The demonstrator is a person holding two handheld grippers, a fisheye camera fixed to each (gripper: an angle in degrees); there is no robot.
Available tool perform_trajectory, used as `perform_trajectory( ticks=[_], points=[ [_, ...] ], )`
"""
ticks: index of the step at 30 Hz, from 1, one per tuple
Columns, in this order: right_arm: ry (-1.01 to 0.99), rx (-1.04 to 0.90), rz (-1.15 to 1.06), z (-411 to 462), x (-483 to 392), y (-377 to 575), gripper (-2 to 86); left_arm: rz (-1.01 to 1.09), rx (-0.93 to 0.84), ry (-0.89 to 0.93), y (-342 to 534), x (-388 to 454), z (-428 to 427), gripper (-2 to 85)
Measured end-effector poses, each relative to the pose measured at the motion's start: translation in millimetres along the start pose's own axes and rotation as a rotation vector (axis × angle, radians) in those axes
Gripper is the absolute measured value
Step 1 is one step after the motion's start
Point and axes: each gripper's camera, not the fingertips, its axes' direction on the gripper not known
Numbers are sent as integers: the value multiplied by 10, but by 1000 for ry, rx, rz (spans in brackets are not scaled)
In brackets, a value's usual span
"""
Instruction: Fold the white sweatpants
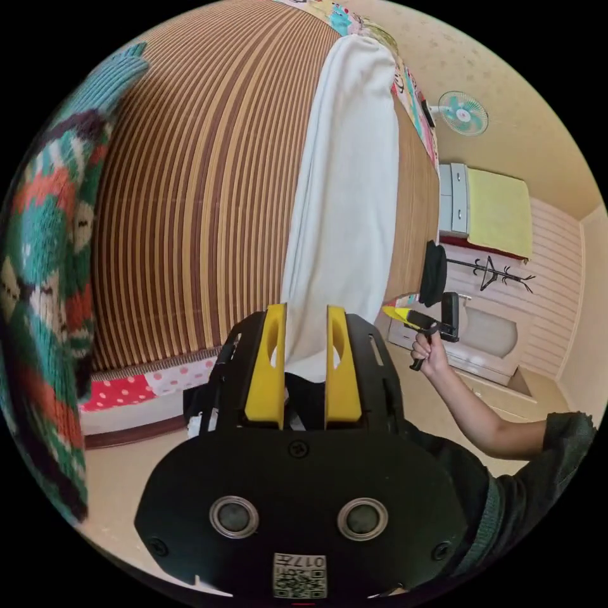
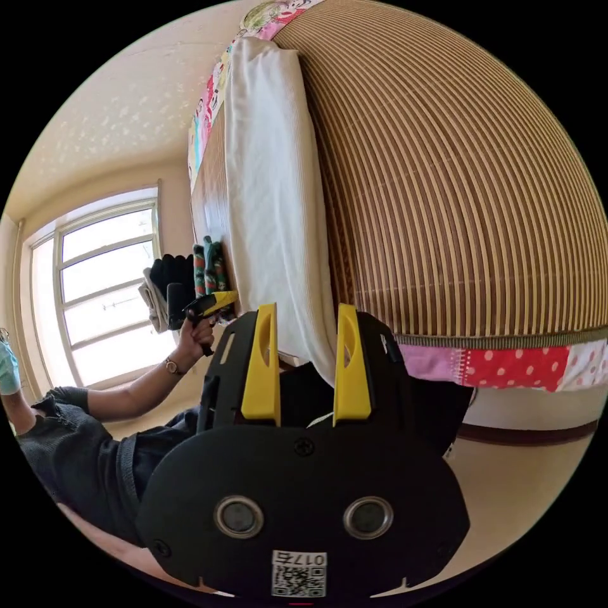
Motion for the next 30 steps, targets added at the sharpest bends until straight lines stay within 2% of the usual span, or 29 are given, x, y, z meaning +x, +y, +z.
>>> perform_trajectory(
  ticks=[4,8,9,11,13,15,20,25,30],
  points=[
    [-138,-37,-26,-37,135,-573,135,39,-7,44,-881,-63,142,129],
    [-297,-47,-5,61,105,-927,112,38,-69,68,-1359,-46,390,93],
    [-285,-77,0,102,47,-942,93,-2,-93,-4,-1408,-63,419,66],
    [-243,-79,-11,53,-52,-868,60,11,-114,0,-1397,-67,413,57],
    [-318,-64,-19,-74,-105,-728,42,66,-121,139,-1294,-64,288,48],
    [-405,-45,-88,-322,-304,-420,24,126,-114,201,-1134,37,119,46],
    [-477,-31,-281,-912,-1067,525,7,318,-129,299,-382,514,-407,43],
    [-545,88,-483,-1685,-2072,1345,2,473,25,471,604,1265,-1242,42],
    [-476,164,-854,-2625,-3580,1805,3,752,182,476,1097,2343,-2184,43]
  ],
)
